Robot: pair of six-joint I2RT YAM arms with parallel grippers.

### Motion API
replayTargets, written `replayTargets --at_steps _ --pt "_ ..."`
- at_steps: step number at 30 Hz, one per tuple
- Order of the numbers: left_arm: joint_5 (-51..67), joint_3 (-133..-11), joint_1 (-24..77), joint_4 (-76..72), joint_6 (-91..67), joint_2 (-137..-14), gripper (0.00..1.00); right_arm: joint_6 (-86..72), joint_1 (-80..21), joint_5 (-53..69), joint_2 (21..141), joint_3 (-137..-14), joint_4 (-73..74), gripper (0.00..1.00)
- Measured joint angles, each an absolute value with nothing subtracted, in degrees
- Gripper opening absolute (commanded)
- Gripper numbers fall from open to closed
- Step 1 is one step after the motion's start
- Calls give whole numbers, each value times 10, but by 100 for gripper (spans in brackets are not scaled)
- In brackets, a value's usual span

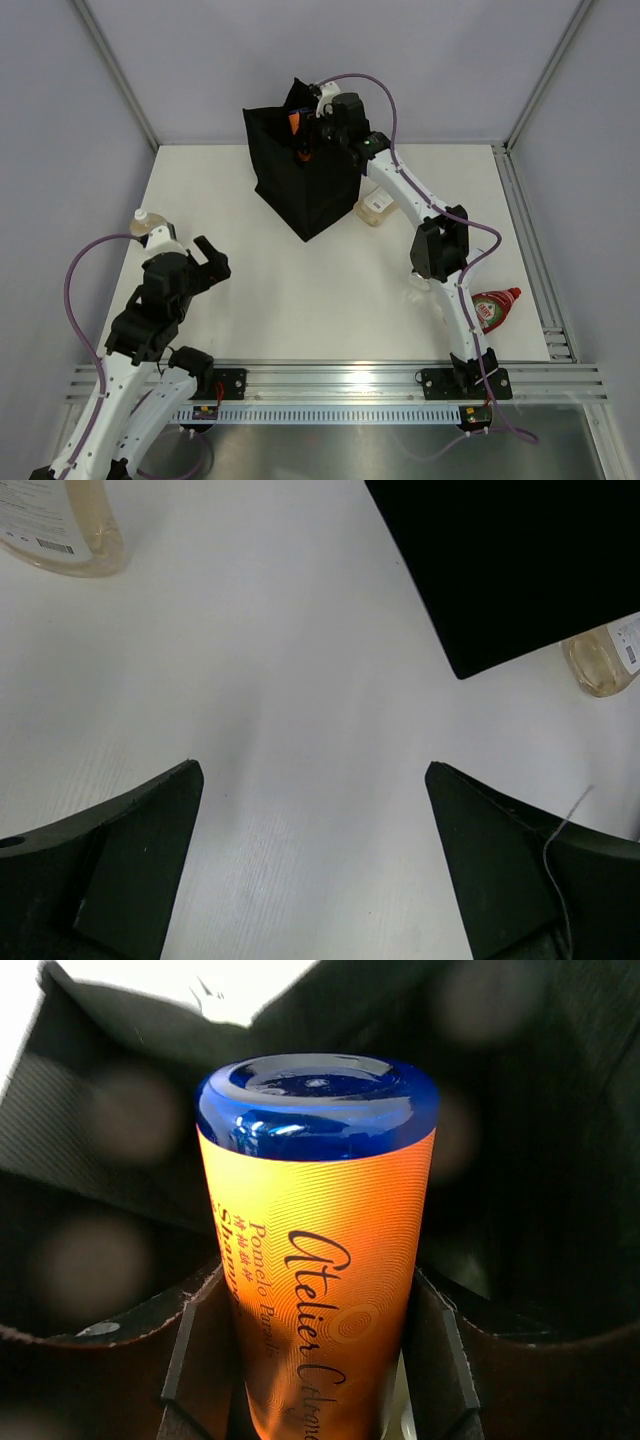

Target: Place the personal care products into the canvas bag

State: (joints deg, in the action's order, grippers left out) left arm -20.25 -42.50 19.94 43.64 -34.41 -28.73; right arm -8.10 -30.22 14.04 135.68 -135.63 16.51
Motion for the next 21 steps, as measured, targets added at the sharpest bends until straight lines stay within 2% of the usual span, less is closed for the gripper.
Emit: replayTargets --at_steps 4,14,17,21 --pt "-203 -425 199 433 -344 -290 99 -66 -303 147 1370 -1367 211 0" --pt "-204 -425 199 432 -350 -291 99 -35 -309 183 1436 -1403 243 10" --pt "-209 -425 199 433 -360 -292 99 -24 -310 191 1437 -1403 243 17" --pt "-219 -423 199 434 -377 -298 99 -8 -311 203 1442 -1410 244 39"
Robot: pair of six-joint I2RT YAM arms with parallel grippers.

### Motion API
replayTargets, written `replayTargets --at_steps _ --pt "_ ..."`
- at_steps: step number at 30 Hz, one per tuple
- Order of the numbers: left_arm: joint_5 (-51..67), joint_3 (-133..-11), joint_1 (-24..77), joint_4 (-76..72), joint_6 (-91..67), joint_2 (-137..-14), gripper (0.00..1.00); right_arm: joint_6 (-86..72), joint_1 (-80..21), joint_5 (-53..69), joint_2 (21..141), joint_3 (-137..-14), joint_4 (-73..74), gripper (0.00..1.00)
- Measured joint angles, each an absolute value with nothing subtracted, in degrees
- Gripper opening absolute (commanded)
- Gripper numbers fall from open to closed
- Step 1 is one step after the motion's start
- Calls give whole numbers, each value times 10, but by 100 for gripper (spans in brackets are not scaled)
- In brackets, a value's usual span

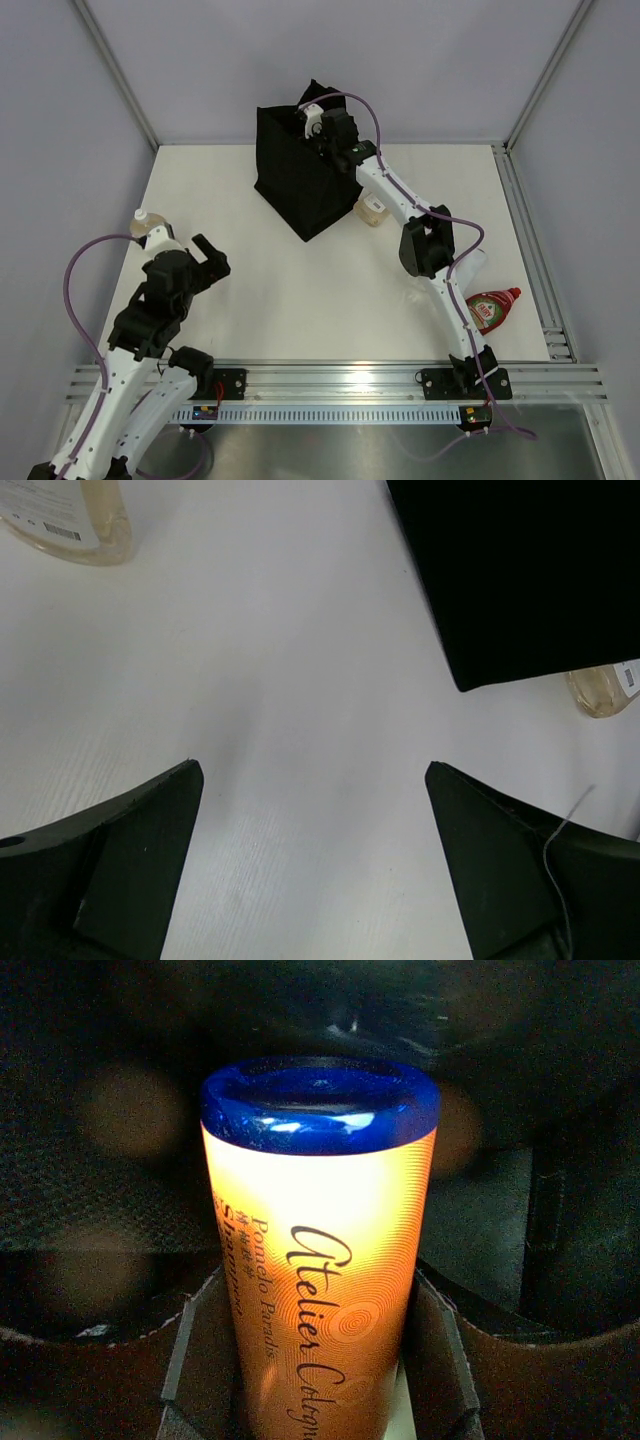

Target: Place the personal care products into the canvas bag

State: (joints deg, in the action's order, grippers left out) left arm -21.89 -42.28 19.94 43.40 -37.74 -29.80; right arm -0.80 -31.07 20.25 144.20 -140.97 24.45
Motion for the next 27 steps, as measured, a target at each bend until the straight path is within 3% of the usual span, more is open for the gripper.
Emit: replayTargets --at_steps 1,2,4,6,19,27 --pt "-222 -422 199 436 -382 -302 99 -3 -311 208 1443 -1411 247 60" --pt "-225 -422 199 439 -387 -307 99 1 -311 212 1443 -1412 249 71" --pt "-230 -422 199 441 -395 -318 99 13 -311 226 1443 -1414 252 90" --pt "-234 -422 199 442 -403 -333 99 27 -311 237 1442 -1415 255 98" --pt "-345 -490 185 502 -450 -434 99 84 -293 331 1357 -1419 367 99" --pt "-317 -526 25 452 -396 -562 99 139 -248 377 1216 -1390 437 100"
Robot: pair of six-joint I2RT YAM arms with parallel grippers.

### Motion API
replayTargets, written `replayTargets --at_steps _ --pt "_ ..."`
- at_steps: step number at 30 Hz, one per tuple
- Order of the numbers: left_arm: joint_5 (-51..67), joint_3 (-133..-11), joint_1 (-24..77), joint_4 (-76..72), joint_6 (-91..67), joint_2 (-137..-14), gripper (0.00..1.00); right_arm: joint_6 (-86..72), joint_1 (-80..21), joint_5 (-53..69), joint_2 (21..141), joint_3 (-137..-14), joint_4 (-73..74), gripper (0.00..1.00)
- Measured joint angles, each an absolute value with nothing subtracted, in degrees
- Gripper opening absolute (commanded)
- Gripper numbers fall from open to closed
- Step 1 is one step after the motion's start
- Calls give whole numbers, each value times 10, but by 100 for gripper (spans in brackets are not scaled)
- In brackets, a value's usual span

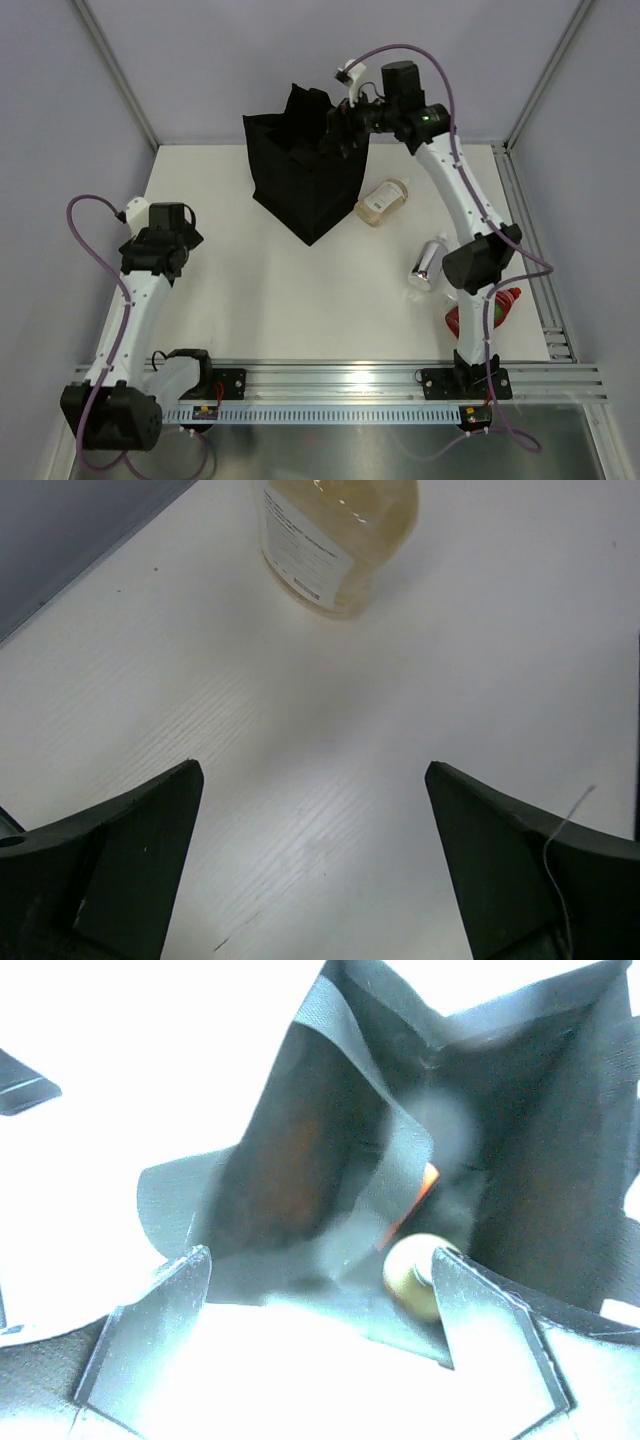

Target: Place the personal care products into the canvas bag

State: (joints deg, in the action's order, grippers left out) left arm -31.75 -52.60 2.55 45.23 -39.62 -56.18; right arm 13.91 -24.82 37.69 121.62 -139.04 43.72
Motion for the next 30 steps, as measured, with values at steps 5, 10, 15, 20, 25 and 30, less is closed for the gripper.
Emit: replayTargets --at_steps 5,10,15,20,25,30 --pt "-285 -538 -54 396 -373 -638 99 184 -197 441 1099 -1300 465 99" --pt "-282 -539 -72 311 -375 -705 99 248 -164 485 993 -1153 487 99" --pt "-295 -543 -72 239 -387 -771 99 319 -162 520 940 -1037 519 99" --pt "-340 -580 -72 220 -403 -856 99 366 -160 543 919 -989 551 99" --pt "-380 -624 -72 218 -416 -929 99 382 -146 561 915 -988 564 99" --pt "-423 -674 -72 218 -416 -994 99 389 -136 566 915 -988 567 99"
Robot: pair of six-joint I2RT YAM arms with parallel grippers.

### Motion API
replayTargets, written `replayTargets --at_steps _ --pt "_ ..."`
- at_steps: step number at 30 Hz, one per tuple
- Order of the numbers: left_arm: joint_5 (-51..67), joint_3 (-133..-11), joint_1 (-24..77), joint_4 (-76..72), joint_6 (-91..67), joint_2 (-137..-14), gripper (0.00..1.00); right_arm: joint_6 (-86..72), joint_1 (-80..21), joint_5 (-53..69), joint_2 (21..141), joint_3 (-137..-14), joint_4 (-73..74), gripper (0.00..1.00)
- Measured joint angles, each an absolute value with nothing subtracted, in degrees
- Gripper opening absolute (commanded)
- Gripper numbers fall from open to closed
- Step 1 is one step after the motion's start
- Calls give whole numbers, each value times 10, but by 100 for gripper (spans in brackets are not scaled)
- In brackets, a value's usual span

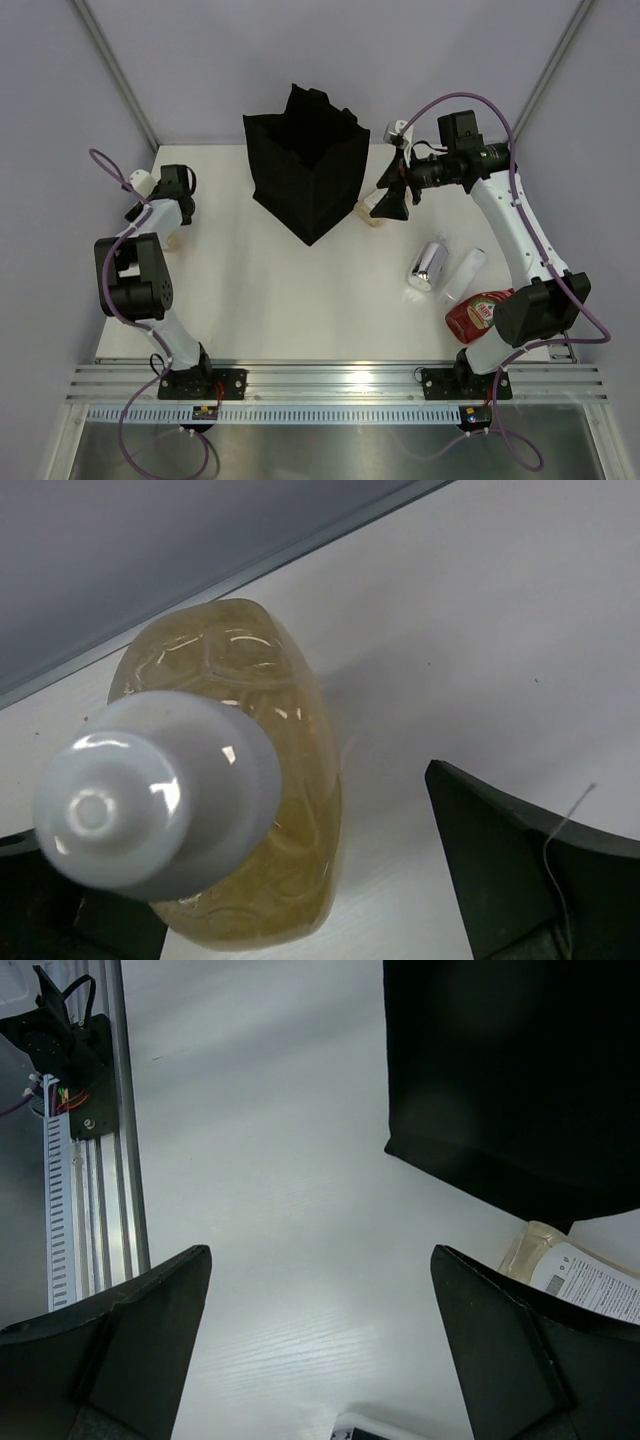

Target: Place the personal care products into the canvas bag

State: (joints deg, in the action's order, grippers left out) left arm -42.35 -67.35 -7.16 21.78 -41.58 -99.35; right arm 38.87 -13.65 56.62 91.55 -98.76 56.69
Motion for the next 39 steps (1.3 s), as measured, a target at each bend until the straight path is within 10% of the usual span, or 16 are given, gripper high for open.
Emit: replayTargets --at_steps 23,32,39 --pt "-456 -726 -103 177 -355 -1074 89 371 -121 561 942 -1040 615 99" --pt "-378 -693 -121 104 -303 -1068 16 355 -120 559 949 -1045 618 99" --pt "-315 -642 -131 51 -272 -1034 0 352 -116 554 949 -1045 620 100"
